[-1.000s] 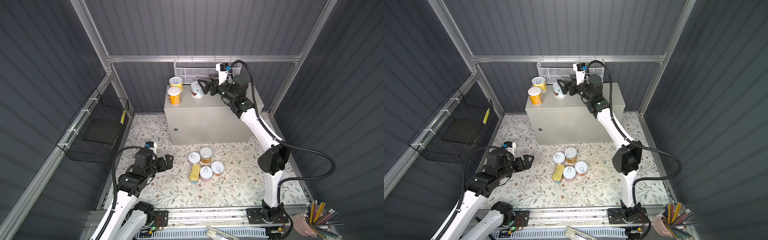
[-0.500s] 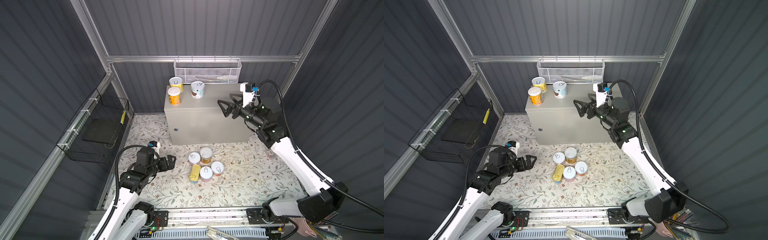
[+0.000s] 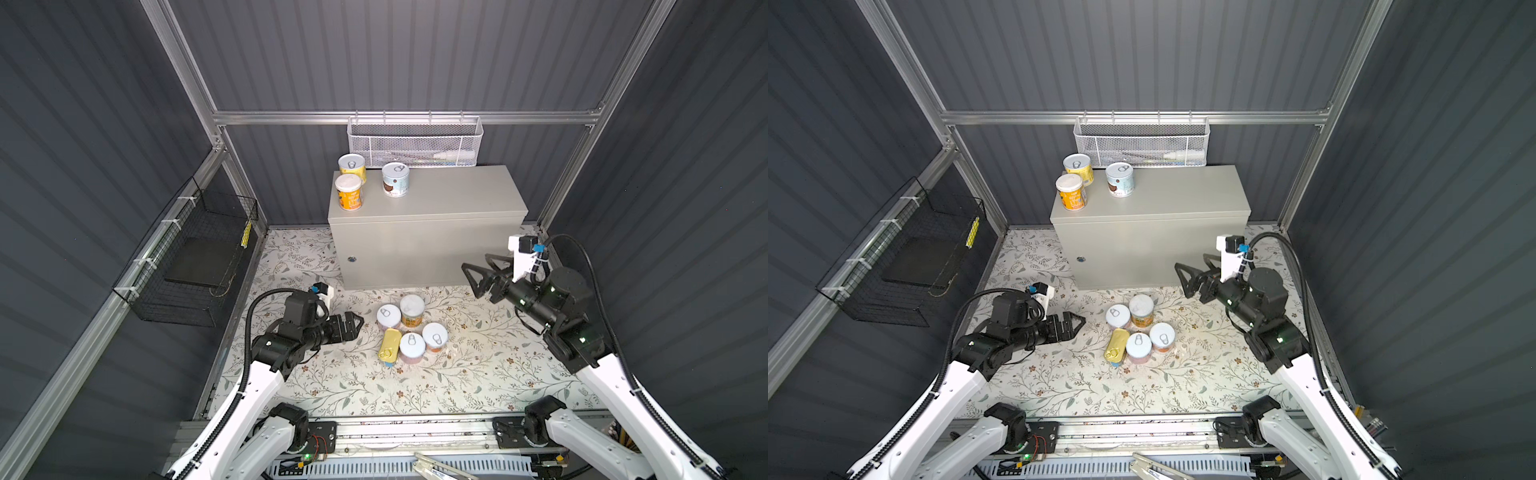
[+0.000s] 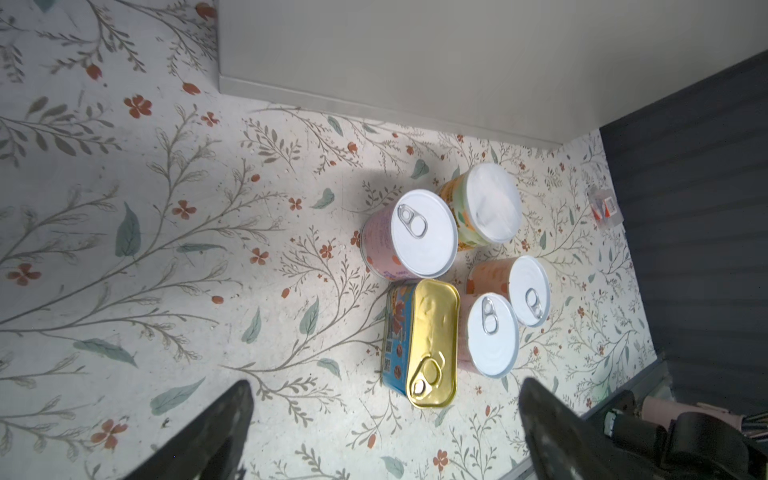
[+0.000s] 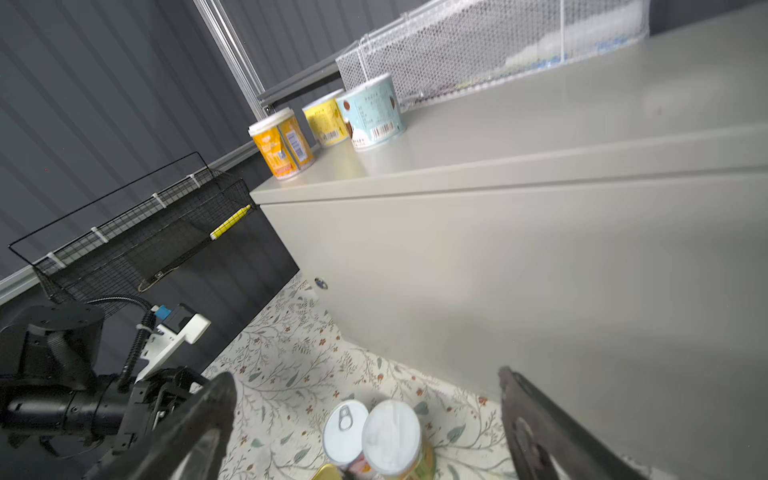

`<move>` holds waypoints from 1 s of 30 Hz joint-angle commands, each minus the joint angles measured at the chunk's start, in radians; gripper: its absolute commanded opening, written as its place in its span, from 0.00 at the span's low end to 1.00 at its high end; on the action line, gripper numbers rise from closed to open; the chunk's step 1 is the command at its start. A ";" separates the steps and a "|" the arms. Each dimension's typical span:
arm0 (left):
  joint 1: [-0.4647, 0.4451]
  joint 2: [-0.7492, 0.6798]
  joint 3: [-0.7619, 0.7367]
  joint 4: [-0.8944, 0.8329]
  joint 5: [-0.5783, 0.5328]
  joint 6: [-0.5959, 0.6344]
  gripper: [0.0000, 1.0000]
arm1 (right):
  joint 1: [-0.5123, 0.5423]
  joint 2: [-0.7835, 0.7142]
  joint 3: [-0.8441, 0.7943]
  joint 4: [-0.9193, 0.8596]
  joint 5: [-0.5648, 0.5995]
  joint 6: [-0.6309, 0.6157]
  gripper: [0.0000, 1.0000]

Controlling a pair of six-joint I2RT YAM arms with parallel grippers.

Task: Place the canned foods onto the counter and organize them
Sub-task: 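Release the can beside the yellow cans and pull the right gripper back, then lower the left gripper onto the gold sardine tin and close it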

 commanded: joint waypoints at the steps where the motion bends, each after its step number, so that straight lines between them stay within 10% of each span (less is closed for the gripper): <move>1: -0.073 0.026 -0.018 -0.034 -0.036 0.006 1.00 | -0.004 -0.034 -0.067 -0.038 -0.077 0.089 0.99; 30: -0.160 0.275 -0.027 0.178 -0.041 0.013 1.00 | 0.011 0.088 -0.231 0.003 0.050 0.111 0.99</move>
